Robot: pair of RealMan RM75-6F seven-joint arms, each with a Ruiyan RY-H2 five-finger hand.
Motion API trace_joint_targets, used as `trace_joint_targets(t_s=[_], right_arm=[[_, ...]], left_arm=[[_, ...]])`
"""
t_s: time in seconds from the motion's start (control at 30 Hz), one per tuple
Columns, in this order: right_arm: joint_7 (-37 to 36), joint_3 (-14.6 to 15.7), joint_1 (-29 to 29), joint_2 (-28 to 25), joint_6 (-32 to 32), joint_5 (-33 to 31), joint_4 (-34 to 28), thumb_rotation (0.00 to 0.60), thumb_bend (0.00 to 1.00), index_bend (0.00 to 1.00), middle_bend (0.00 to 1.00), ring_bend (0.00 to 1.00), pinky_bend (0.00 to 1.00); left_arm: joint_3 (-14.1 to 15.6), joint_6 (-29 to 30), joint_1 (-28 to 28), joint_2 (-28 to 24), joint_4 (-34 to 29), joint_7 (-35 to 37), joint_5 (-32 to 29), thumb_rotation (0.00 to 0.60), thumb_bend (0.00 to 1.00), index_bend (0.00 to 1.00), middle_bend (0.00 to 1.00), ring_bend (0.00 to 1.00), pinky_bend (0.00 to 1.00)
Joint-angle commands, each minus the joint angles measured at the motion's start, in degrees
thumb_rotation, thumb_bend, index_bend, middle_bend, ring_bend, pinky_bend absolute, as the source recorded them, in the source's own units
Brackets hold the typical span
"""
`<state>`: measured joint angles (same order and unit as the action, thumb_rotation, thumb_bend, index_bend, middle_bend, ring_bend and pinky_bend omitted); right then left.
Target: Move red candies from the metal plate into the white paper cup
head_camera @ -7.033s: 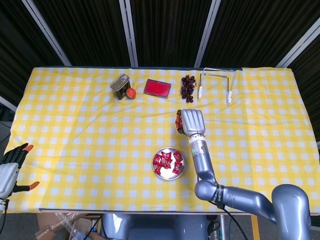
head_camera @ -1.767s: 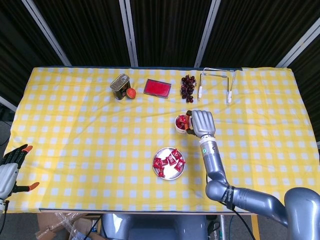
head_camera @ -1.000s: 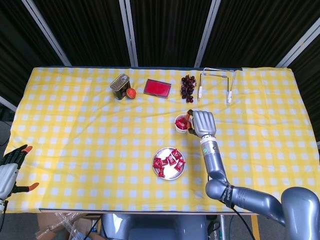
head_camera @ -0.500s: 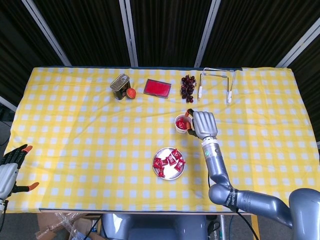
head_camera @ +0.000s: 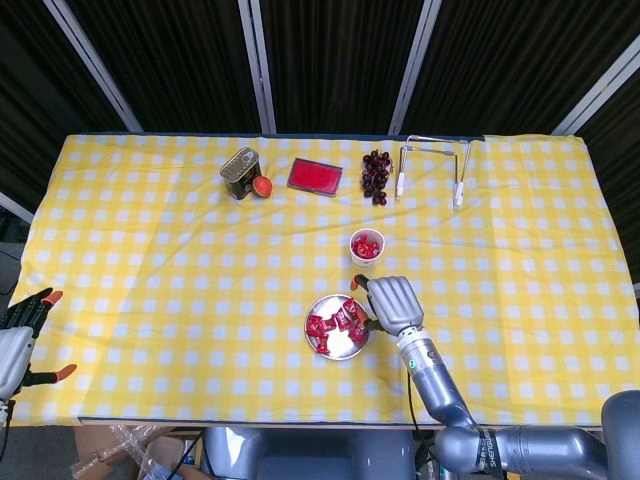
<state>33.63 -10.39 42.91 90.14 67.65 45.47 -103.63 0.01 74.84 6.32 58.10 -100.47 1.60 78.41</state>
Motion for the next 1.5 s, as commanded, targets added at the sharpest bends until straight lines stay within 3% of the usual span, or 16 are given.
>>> trace_joint_targets(t_s=[0.03, 0.53, 1.5], right_arm=[[1.27, 1.05, -0.27, 1.00, 0.28, -1.01, -0.14, 0.600, 0.41, 0.38, 0.84, 0.86, 0.98], [2.27, 4.25, -0.96, 5.08, -0.92, -1.00, 2.16, 0.600, 0.40, 0.31, 0.84, 0.86, 0.98], [-0.39, 1.16, 1.20, 14.06, -6.11, -1.33, 12.57, 0.600, 0.39, 0.37, 0.84, 0.86, 0.98]], left_arm=[[0.01, 0.19, -0.08, 0.03, 0.07, -0.04, 0.11, 0.600, 0.03, 0.00, 0.00, 0.00, 0.00], [0.08, -0.03, -0.06, 0.01, 0.20, 0.15, 0.20, 0.600, 0.03, 0.00, 0.00, 0.00, 0.00], [-0.24, -1.19, 0.35, -0.21, -0.11, 0.29, -1.10, 0.600, 0.03, 0.00, 0.00, 0.00, 0.00]])
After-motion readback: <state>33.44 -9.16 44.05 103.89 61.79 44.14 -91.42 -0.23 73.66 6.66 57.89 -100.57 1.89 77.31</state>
